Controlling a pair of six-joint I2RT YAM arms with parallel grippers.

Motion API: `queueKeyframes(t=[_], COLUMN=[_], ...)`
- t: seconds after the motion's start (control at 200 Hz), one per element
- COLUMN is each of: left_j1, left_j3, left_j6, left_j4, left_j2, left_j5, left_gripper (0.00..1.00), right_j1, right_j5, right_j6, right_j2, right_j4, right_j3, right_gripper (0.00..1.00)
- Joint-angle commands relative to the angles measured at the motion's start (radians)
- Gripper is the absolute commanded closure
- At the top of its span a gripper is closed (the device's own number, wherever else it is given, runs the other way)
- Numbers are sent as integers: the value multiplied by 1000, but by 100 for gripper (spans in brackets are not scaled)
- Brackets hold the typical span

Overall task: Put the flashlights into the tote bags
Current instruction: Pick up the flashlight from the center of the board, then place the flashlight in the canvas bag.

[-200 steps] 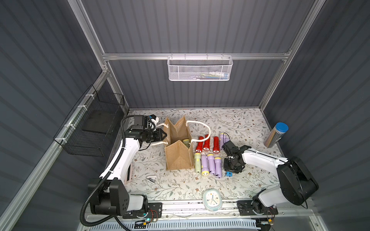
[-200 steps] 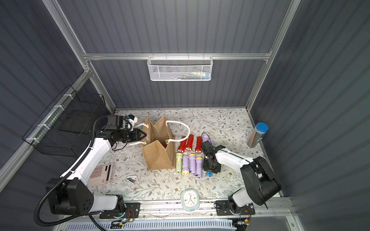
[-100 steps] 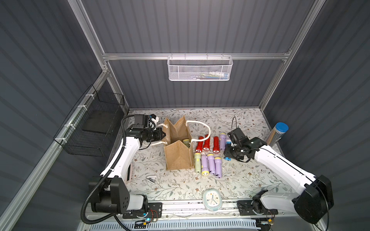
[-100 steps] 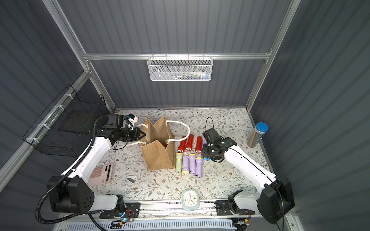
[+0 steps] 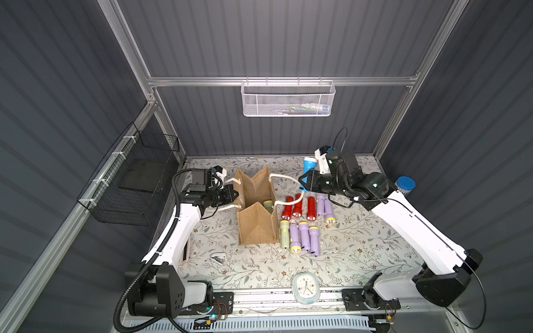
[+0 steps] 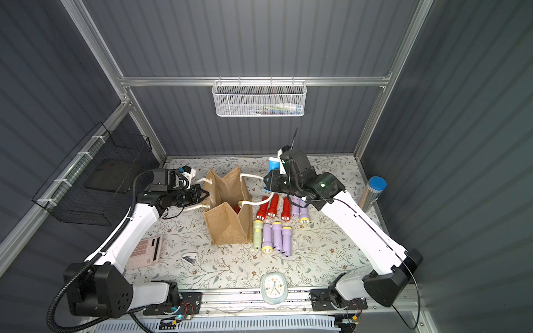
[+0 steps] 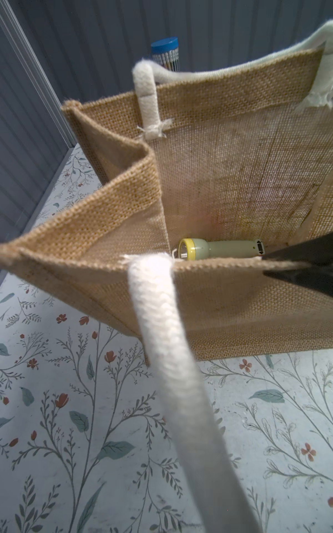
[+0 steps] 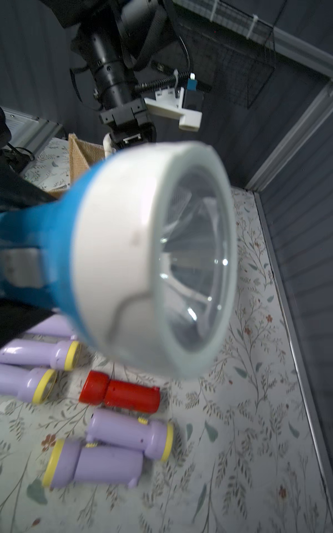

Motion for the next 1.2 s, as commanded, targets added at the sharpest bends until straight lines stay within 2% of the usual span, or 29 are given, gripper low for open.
queueKeyframes(t=[0.0,0.155,0.28,0.475,0.675,0.951,1.191], left_j1=[7,6,5,5,5,5,5], left_j3=[-16,-50,-73,-96,-98,-106,-109], left_j6=[-25,-50,-68,-82,-91,-125,-152], left_j4=[38,77,107,142,148,147,145], left_j2=[-35,-39,-41,-50,-49,-68,-72], left_j5=[37,77,100,113,136,147,132], left_gripper=[100,100,100,100,100,100,100], right_j1=[38,103,164,193,209,209,219], right_j5=[-33,-67,-45,-124,-124,-108,-79], right_j6=[-23,-49,-107,-102,-109,-135,-160], right_j2=[67,187,305,449,521,534,543], right_j4=[73,135,136,180,265,412,359], right_j3=[71,185,308,390,345,203,160], right_gripper=[100,100,100,100,100,100,100])
